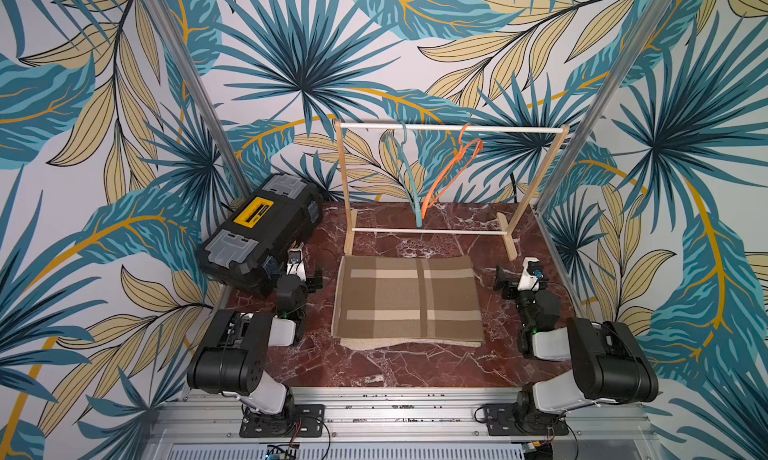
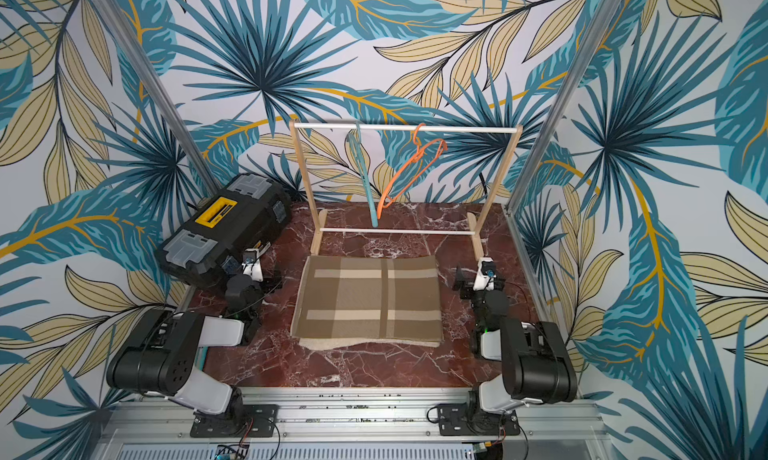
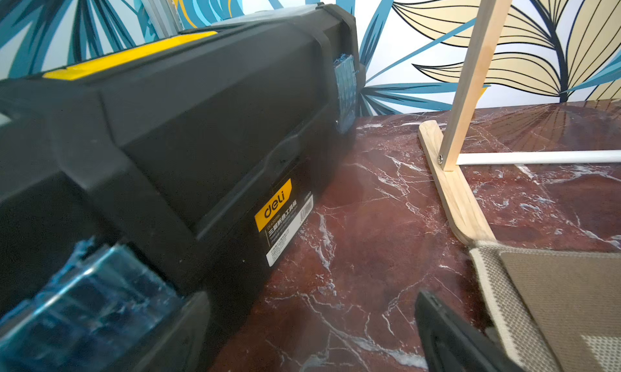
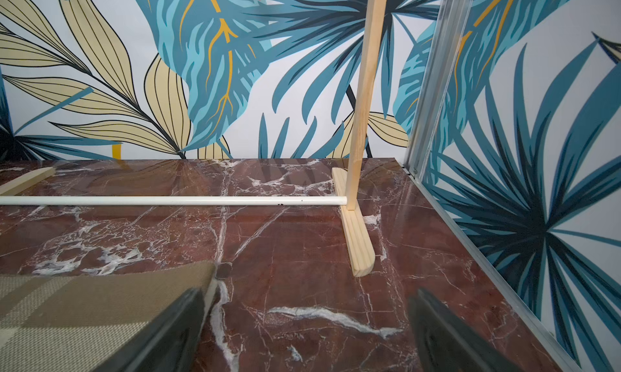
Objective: Hang the scarf on the hanger
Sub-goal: Pick up the hanger from the clothesline.
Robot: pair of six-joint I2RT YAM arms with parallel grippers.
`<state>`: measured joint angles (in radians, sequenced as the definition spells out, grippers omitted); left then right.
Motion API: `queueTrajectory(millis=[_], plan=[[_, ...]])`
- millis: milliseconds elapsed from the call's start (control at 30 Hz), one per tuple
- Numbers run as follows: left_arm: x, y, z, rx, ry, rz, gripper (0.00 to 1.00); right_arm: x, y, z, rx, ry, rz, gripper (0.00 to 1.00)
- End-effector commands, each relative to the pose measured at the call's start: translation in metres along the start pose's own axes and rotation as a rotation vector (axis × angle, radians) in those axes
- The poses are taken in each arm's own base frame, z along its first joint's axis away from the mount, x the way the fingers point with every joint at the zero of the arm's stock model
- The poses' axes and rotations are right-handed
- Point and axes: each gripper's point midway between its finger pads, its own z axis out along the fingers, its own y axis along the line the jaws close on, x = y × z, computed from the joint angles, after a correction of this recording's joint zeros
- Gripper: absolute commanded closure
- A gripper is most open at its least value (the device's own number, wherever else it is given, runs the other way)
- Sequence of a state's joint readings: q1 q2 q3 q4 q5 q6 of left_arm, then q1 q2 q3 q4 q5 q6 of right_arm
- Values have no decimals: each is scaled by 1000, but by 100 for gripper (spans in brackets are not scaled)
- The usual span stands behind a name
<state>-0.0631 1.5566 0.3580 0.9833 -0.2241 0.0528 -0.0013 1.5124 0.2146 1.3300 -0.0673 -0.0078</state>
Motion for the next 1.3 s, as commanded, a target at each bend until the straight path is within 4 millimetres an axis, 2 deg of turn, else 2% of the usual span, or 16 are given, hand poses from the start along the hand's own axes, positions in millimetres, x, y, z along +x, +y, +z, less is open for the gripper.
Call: queueTrajectory(millis=[0,800,900,967,1033,1067,1133,1167,1267], plan=[[-1,-1,0,1,-11,-6,0,0,-4,2,16,-2,8,1],[-1,1,-1,-9,-14,-12,0,0,-5,2,20,-2,10,1],[-5,-5,-2,19,-20,6,0,-8,-15,9,84,13,28,1],[-16,-4,-7,13,-35,10,0,-9,-30,24,170,119,70,1],[-29,-12,-15,35,-31,46,0,-13,-28,33,161,195,111,1],[-49,-16,-23,42,-43,66,0,-19,-21,34,129,219,152,1],[-75,-16,-33,56,-49,8,0,-22,-14,33,103,276,235,1],[-95,-16,-40,71,-71,-39,0,-23,-11,34,96,311,257,1],[-138,-34,-53,135,-26,-100,0,-21,-13,29,156,415,306,1]])
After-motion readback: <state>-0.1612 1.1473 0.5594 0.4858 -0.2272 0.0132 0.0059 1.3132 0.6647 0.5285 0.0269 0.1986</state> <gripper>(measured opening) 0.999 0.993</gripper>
